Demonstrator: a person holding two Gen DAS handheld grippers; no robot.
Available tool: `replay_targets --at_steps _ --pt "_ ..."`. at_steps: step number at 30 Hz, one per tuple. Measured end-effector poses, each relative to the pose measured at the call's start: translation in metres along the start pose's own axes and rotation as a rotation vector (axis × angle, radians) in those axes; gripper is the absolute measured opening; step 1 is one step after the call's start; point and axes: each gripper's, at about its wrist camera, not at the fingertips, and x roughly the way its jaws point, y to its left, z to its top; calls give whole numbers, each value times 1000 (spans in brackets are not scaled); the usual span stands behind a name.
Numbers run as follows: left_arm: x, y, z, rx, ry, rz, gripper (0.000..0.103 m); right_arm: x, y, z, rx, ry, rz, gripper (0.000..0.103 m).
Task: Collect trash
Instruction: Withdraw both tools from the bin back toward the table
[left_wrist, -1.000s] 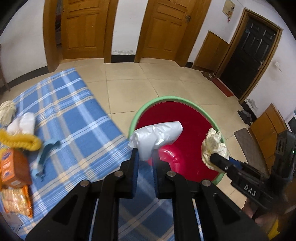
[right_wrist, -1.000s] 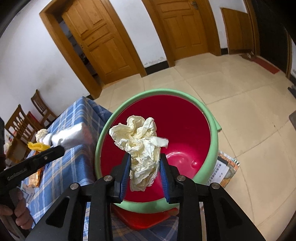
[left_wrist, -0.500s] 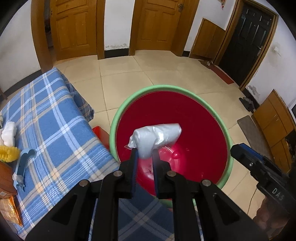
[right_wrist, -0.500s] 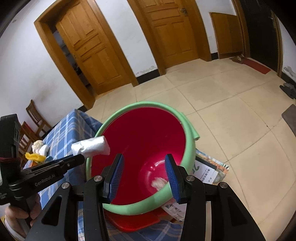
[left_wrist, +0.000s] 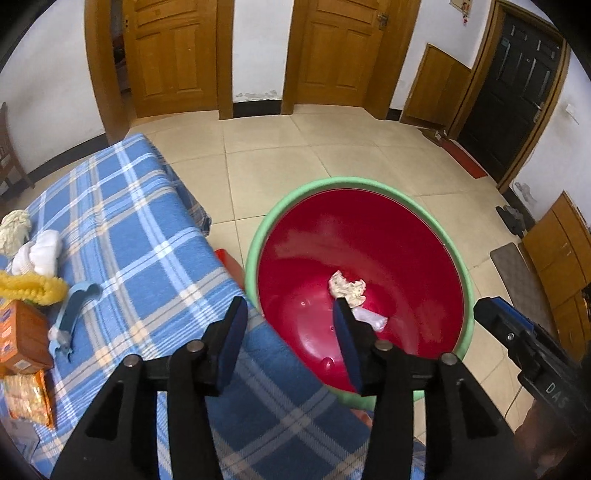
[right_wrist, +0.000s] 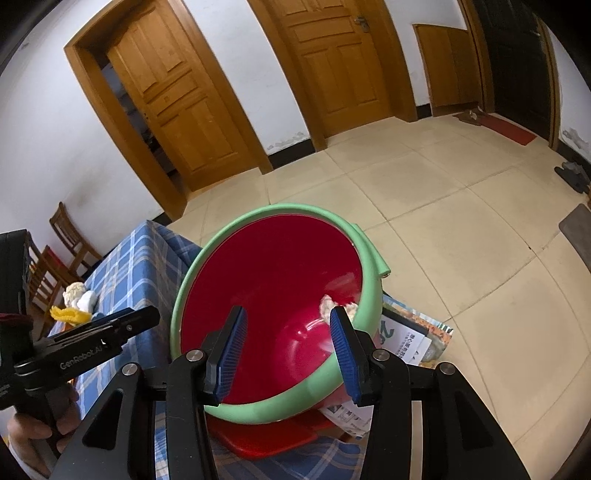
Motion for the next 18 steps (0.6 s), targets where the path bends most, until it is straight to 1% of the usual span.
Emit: replay_targets --at_steps 8,18 --pt "-20 14 -6 -42 -18 18 52 -10 10 -1 -20 -12 11 48" --pt "-45 36 -17 -98 -42 47 53 -21 31 -4 -62 -19 41 48"
